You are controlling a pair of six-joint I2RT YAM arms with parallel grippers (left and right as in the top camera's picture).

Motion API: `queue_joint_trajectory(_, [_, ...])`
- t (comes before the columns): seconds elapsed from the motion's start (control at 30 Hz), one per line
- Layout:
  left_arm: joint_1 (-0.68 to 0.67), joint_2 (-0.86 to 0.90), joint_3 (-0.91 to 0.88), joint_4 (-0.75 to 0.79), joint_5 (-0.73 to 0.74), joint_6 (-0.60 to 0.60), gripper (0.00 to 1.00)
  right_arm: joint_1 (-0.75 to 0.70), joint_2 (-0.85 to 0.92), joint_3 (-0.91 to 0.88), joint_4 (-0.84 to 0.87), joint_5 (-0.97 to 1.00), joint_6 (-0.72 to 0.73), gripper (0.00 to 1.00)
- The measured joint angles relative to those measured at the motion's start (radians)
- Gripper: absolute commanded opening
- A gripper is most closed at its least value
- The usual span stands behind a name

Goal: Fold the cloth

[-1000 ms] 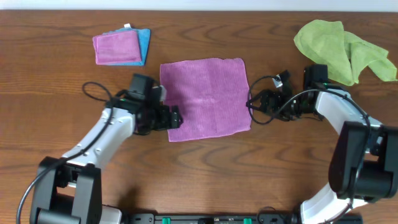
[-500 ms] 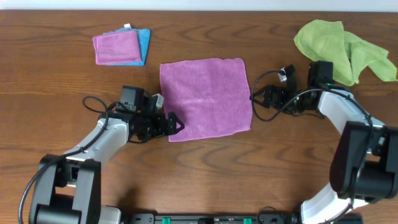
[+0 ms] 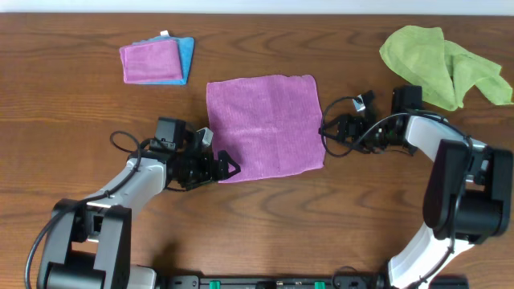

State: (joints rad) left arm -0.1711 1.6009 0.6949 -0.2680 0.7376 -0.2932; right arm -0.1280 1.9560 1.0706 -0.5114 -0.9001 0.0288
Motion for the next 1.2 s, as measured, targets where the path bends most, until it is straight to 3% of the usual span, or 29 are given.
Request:
queue_joint_trajectory(0.5, [0.0,0.0,-0.034,0.107,0.03,-0.052,0.95,0.016,0.027,0.004,-0.149,-0.07,-0.054,0.92])
queue_joint_trajectory(0.7, [0.0,0.0,-0.035,0.112,0.03,-0.056,0.95,0.049,0.027,0.0,-0.131,-0.069,-0.083,0.91])
queue_joint_trajectory(0.93, [0.0,0.0,-0.05,0.158,0.059,-0.077,1.0,0.095,0.029,-0.014,-0.077,-0.074,-0.092,0.82])
queue_joint_trajectory(1.0, [0.0,0.0,-0.051,0.159,0.061,-0.081,0.95,0.096,0.031,-0.014,-0.082,-0.074,-0.093,0.81])
queue_joint_trajectory(1.2, [0.0,0.0,-0.06,0.16,0.067,-0.085,0.94,0.093,0.032,-0.015,-0.196,-0.056,-0.094,0.8])
